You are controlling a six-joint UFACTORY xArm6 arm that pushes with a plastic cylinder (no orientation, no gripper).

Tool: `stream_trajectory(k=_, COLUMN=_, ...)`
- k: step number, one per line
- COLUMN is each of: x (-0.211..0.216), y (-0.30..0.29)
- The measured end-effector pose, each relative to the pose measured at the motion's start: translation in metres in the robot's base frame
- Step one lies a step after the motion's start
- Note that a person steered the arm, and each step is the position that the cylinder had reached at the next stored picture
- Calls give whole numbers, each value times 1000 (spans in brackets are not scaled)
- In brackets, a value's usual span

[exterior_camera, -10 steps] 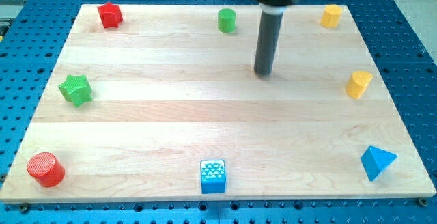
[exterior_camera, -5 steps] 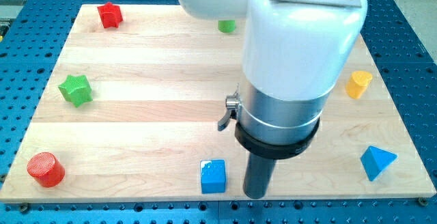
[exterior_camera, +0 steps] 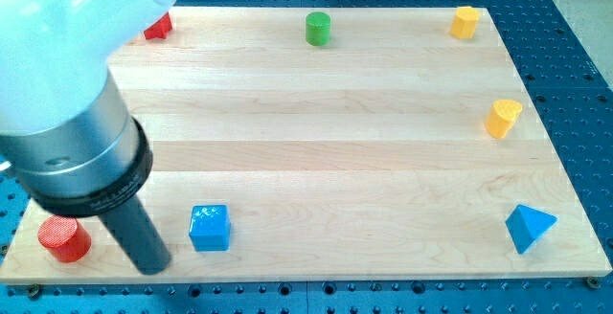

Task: Push the blue cube slightly towards up

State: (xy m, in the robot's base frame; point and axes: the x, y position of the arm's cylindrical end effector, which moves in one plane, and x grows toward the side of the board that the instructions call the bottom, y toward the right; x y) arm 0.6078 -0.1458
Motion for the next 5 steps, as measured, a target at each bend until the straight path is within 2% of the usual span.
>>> stream_trajectory(k=1, x=-28, y=46)
stream_trajectory(k=2, x=-35, y=100)
stream_trajectory(k=3, x=-41, y=115)
stream_trajectory(k=4, x=-29, y=103)
stream_trajectory(k=5, x=7, y=92)
